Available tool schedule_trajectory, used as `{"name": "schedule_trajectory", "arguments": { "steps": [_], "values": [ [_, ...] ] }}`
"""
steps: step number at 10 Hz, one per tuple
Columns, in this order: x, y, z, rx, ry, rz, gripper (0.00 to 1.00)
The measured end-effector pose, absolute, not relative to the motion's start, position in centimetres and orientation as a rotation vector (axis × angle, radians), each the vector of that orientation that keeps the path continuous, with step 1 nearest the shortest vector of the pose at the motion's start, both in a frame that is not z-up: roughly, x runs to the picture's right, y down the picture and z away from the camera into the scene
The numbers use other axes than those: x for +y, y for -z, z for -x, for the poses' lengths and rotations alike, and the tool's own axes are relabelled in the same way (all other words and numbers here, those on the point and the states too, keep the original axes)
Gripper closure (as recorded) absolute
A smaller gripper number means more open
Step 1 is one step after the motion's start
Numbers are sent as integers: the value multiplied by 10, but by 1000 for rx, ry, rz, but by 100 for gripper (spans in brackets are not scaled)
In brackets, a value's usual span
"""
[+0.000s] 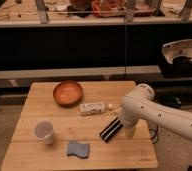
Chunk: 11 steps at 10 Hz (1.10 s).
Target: Push the eraser across the table
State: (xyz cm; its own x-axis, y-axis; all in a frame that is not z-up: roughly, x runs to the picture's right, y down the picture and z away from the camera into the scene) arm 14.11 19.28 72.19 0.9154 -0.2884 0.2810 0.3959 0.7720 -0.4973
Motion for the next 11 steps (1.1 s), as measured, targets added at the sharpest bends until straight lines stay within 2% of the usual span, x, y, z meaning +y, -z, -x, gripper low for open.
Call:
{"name": "schedule_trajectory", "arguments": {
  "steps": [11],
  "values": [
    [200,-719,-130,-240,438,587,20]
  ]
}}
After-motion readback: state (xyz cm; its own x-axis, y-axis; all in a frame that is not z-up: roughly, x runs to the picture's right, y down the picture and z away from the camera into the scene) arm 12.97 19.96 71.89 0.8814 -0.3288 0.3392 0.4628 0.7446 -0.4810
